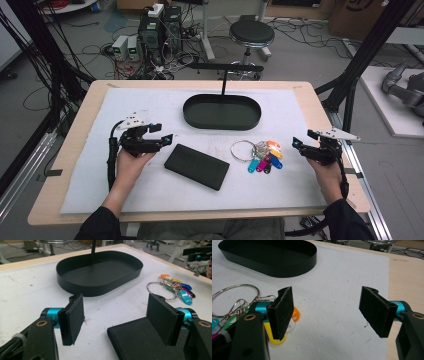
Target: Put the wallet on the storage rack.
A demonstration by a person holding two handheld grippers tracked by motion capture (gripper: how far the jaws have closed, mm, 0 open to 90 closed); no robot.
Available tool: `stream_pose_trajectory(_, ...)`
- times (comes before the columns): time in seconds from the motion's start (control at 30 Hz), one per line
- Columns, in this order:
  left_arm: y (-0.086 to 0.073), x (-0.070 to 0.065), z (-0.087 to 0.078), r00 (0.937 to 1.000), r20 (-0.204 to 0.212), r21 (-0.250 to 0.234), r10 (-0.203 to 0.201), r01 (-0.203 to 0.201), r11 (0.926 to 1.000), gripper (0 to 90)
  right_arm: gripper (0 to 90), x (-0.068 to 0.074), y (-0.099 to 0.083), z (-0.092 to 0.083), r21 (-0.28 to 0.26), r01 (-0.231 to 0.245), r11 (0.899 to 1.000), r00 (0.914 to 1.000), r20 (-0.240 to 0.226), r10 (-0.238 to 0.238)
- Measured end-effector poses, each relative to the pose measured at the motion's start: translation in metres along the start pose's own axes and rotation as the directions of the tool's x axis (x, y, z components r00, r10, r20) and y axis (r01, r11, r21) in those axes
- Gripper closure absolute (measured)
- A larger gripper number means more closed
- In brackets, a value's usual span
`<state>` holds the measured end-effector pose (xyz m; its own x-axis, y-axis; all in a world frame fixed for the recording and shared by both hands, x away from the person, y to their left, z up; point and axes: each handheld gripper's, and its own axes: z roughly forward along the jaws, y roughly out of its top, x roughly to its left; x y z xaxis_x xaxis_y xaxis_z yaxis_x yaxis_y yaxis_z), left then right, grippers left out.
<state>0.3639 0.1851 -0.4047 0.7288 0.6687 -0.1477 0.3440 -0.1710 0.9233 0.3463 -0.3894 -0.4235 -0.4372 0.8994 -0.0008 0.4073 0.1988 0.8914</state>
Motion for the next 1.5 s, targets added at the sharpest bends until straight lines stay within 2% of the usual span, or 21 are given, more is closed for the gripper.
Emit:
stream_pose_trajectory(0.33, -0.002, 0.005, 0.023, 0.9965, 0.032, 0.09, -0.078, 0.075, 0.9932, 34.1, 28.4, 0.002, 0.0, 0.001, 0.006, 0.01, 1.0, 0.9999, 0.005, -0.01)
stream_pose_trajectory(0.4, -0.005, 0.005, 0.032, 0.9939, 0.043, 0.145, -0.101, 0.094, 0.9849, 34.4, 28.4, 0.001, 0.0, 0.001, 0.006, 0.01, 1.0, 0.9999, 0.006, -0.01)
stream_pose_trajectory(0.43, -0.005, 0.005, 0.032, 0.9939, 0.043, 0.145, -0.101, 0.094, 0.9849, 34.4, 28.4, 0.001, 0.0, 0.001, 0.006, 0.01, 1.0, 0.9999, 0.006, -0.01)
stream_pose_trajectory(0.47, -0.007, 0.005, 0.037, 0.9917, 0.052, 0.183, -0.118, 0.106, 0.9774, 34.5, 28.4, 0.001, 0.0, 0.001, 0.007, 0.01, 1.0, 0.9999, 0.005, -0.01)
stream_pose_trajectory(0.5, -0.007, 0.005, 0.037, 0.9917, 0.052, 0.183, -0.118, 0.106, 0.9774, 34.5, 28.4, 0.001, 0.0, 0.001, 0.007, 0.01, 1.0, 0.9999, 0.005, -0.01)
stream_pose_trajectory(0.57, -0.01, 0.004, 0.042, 0.9901, 0.055, 0.235, -0.129, 0.113, 0.9654, 34.6, 28.4, 0.002, 0.0, 0.0, 0.007, 0.013, 1.0, 0.9999, 0.005, -0.013)
stream_pose_trajectory(0.6, -0.01, 0.004, 0.042, 0.9901, 0.055, 0.235, -0.129, 0.113, 0.9654, 34.6, 28.4, 0.002, 0.0, 0.0, 0.006, 0.013, 1.0, 0.9999, 0.005, -0.013)
stream_pose_trajectory(0.67, -0.013, 0.006, 0.045, 0.9852, 0.064, 0.271, -0.159, 0.136, 0.9528, 34.5, 28.4, 0.002, 0.0, 0.0, 0.007, 0.014, 1.0, 0.9999, 0.003, -0.014)
stream_pose_trajectory(0.7, -0.013, 0.006, 0.045, 0.9852, 0.064, 0.271, -0.159, 0.136, 0.9528, 34.5, 28.4, 0.002, 0.0, 0.0, 0.007, 0.014, 1.0, 0.9999, 0.003, -0.014)
stream_pose_trajectory(0.77, -0.015, 0.008, 0.047, 0.9826, 0.053, 0.3, -0.178, 0.154, 0.9414, 34.5, 28.4, 0.003, 0.0, 0.0, 0.006, 0.015, 1.0, 0.9999, 0.004, -0.015)
stream_pose_trajectory(0.87, -0.017, 0.01, 0.048, 0.9815, 0.039, 0.31, -0.188, 0.167, 0.9362, 33.8, 28.4, 0.003, 0.0, 0.0, 0.004, 0.018, 1.0, 0.9998, 0.002, -0.018)
stream_pose_trajectory(0.97, -0.023, 0.012, 0.052, 0.981, 0.012, 0.338, -0.194, 0.178, 0.9241, 29.8, 28.4, 0.004, 0.0, 0.0, 0.008, 0.022, 1.0, 0.9997, 0.004, -0.022)
stream_pose_trajectory(1.0, -0.023, 0.012, 0.052, 0.981, 0.012, 0.338, -0.194, 0.178, 0.9241, 30.6, 28.4, 0.004, 0.0, 0.0, 0.008, 0.022, 1.0, 0.9997, 0.004, -0.022)
stream_pose_trajectory(1.07, -0.024, 0.009, 0.052, 0.9869, -0.004, 0.335, -0.161, 0.153, 0.9297, 32.0, 28.4, 0.004, 0.0, 0.0, 0.006, 0.023, 1.0, 0.9997, 0.005, -0.023)
stream_pose_trajectory(1.13, -0.024, 0.008, 0.051, 0.9863, 0.008, 0.333, -0.165, 0.153, 0.9306, 33.4, 28.4, 0.004, 0.0, 0.0, 0.004, 0.026, 1.0, 0.9996, 0.006, -0.026)
stream_pose_trajectory(1.17, -0.026, 0.009, 0.051, 0.9741, 0.072, 0.328, -0.214, 0.18, 0.9275, 43.6, 28.4, 0.004, 0.0, 0.0, 0.007, 0.023, 1.0, 0.9997, 0.006, -0.023)
stream_pose_trajectory(1.2, -0.028, 0.006, 0.05, 0.9749, 0.067, 0.313, -0.212, 0.182, 0.9323, 58.9, 28.4, 0.005, 0.001, 0.0, 0.007, 0.024, 1.0, 0.9997, 0.005, -0.024)
stream_pose_trajectory(1.27, -0.028, 0.003, 0.049, 0.9804, 0.051, 0.299, -0.191, 0.167, 0.9394, 59.5, 28.5, 0.005, 0.001, 0.0, 0.002, 0.028, 1.0, 0.9996, 0.006, -0.028)
stream_pose_trajectory(1.37, -0.03, 0.002, 0.047, 0.9798, 0.041, 0.276, -0.196, 0.177, 0.9446, 64.1, 28.6, 0.006, 0.001, 0.0, 0.0, 0.033, 0.999, 0.9995, 0.005, -0.033)
stream_pose_trajectory(1.4, -0.03, 0.0, 0.044, 0.9853, 0.034, 0.256, -0.167, 0.153, 0.9545, 67.6, 28.6, 0.007, 0.001, 0.0, -0.003, 0.031, 1.0, 0.9995, 0.005, -0.031)
stream_pose_trajectory(1.5, -0.031, -0.002, 0.039, 0.9907, 0.027, 0.223, -0.133, 0.124, 0.967, 75.1, 28.5, 0.007, 0.002, -0.001, -0.012, 0.031, 0.999, 0.9995, 0.006, -0.031)
